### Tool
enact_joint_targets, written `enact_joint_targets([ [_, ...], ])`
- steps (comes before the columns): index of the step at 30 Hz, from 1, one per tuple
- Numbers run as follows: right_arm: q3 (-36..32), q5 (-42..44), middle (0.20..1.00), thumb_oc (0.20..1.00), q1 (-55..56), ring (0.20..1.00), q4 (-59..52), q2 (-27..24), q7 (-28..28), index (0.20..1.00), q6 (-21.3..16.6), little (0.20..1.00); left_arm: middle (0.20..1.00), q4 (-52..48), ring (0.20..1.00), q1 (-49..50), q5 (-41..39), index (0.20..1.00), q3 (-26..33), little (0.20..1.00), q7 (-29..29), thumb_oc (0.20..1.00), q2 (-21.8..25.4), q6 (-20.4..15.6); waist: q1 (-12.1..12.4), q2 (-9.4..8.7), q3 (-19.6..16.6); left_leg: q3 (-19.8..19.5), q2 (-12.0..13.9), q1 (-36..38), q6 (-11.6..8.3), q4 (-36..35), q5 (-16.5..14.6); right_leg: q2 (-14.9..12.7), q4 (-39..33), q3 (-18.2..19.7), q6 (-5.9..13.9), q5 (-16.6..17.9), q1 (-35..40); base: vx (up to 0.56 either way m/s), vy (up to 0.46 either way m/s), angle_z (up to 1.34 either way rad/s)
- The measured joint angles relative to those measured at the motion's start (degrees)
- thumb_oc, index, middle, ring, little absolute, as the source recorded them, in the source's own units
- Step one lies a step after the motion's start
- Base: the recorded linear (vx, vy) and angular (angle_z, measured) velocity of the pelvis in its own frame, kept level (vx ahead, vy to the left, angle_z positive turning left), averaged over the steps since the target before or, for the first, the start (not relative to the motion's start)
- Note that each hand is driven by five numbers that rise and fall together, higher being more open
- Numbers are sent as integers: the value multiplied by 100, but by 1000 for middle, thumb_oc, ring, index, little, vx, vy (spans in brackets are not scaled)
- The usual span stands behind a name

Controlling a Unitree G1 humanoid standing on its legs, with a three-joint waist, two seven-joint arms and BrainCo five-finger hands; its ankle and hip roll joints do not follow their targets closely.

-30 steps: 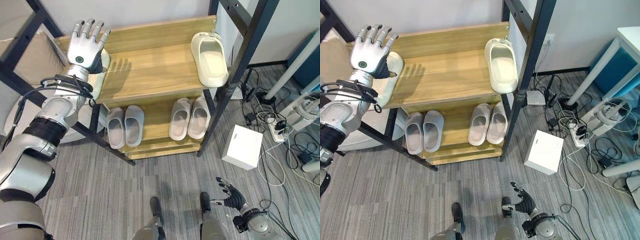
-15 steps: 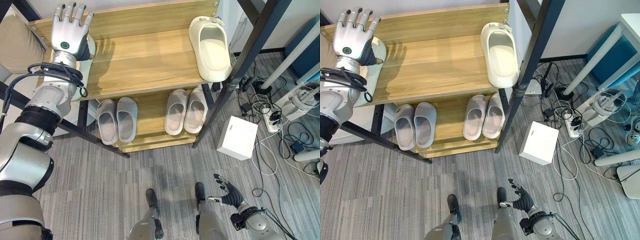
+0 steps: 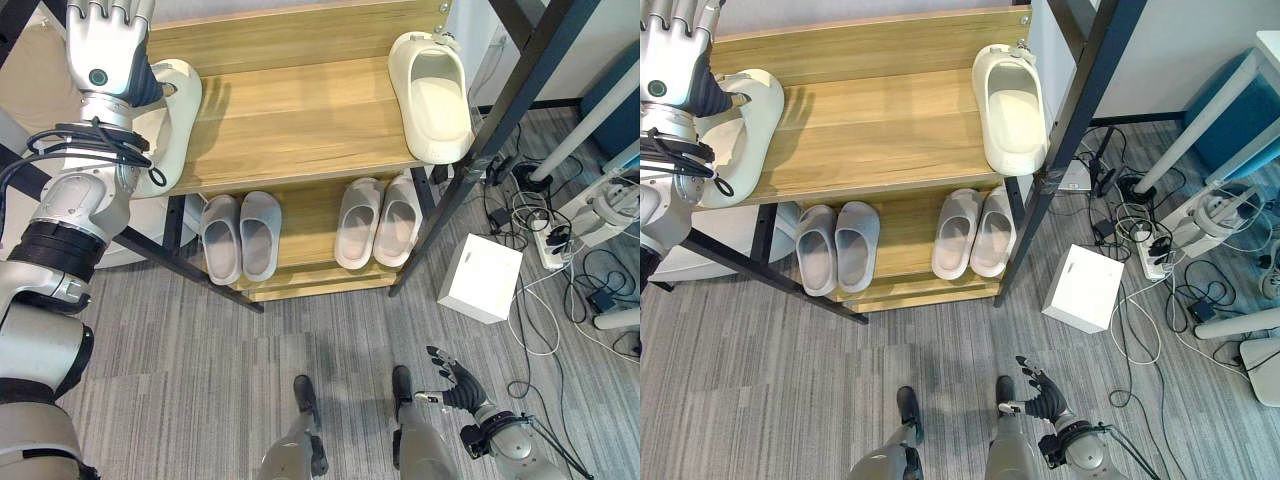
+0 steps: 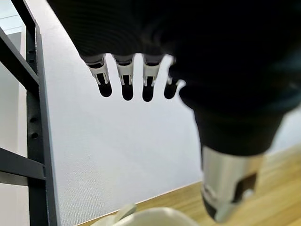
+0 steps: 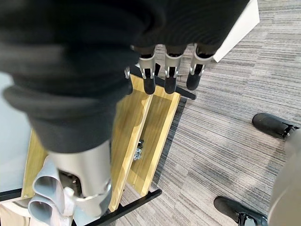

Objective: Arrange the slippers neatly on the shoe rack.

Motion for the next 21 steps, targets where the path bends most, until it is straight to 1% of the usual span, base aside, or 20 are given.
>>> enact_joint_targets([
  [1,-12,2,1000,1000,6,1000,-3,-7,-2,1000,-3,1000,1000,106,1000,1,8,1000,-161,1000,-9,1000,129,-5,-24,18,10,3,0,6,-4,0,-3,0,0,6,0,-1,3,18,33,-1],
  [3,-13,2,1000,1000,17,1000,-2,-9,3,1000,-1,1000,1000,223,1000,-72,9,1000,-332,1000,-15,1000,205,8,-25,29,10,4,4,8,-26,0,-18,2,0,6,-1,-1,3,0,0,0],
  [9,-15,7,1000,1000,15,1000,-2,-11,2,1000,-8,1000,1000,482,1000,-308,229,1000,-735,1000,-66,1000,283,7,-25,38,7,24,5,5,-32,-1,-18,-18,-5,31,3,-7,-20,3,7,-2],
  [14,-8,7,1000,1000,13,1000,-1,-9,3,1000,-12,1000,1000,670,1000,-325,228,1000,-770,1000,-70,1000,301,7,-18,45,3,115,6,-1,-32,-34,-19,-19,0,127,28,-25,-80,6,15,-8],
  [18,-8,8,1000,1000,16,1000,-1,-11,3,1000,-12,1000,1000,779,1000,-348,228,1000,-805,1000,-76,1000,300,7,-24,46,2,122,9,-3,-32,-37,-19,-20,0,128,31,-27,-85,2,3,-1],
  [21,-6,9,1000,1000,22,1000,-3,-16,2,1000,-14,1000,1000,1020,1000,-543,225,1000,-1040,1000,-112,1000,269,4,-56,42,-12,133,10,-26,-35,-33,-16,-17,1,130,30,-24,-121,0,0,0],
])
